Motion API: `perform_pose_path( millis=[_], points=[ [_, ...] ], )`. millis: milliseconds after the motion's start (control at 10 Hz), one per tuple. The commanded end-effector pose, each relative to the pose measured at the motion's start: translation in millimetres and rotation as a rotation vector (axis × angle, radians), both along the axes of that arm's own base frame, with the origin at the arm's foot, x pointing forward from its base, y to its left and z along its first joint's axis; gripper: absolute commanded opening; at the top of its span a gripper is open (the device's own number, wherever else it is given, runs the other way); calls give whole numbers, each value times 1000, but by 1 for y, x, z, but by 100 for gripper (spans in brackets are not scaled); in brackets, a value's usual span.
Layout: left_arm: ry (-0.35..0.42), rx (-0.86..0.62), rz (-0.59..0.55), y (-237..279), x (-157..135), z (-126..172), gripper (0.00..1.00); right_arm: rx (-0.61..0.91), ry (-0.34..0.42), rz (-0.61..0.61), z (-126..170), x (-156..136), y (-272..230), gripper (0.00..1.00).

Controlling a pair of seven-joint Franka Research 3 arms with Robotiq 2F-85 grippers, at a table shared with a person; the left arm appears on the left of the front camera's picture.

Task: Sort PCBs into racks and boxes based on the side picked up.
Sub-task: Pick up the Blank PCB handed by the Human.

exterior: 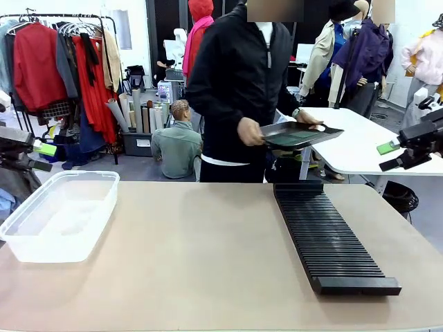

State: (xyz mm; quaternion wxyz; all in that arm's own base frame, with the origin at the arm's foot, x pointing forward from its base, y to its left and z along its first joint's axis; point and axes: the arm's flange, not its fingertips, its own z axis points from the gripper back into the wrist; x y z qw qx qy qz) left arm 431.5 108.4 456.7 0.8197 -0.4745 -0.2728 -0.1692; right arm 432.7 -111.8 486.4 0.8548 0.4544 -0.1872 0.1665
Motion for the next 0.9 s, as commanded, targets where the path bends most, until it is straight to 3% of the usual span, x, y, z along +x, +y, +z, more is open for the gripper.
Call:
perform_pose_path(
  millis=[0, 600, 700, 800],
  points=[
    [-35, -30, -16, 4, 3, 0, 100, 41, -28, 31, 3, 5, -9, 100],
    [-53, -37, -31, 5, 5, 4, 100, 141, -49, 94, 0, 5, -16, 100],
    [-17, -16, -24, 3, 2, 2, 100, 61, -49, 110, -1, 6, -11, 100],
    [-17, -16, -24, 3, 2, 2, 100, 90, -6, 63, -3, 0, -11, 100]
  ],
)
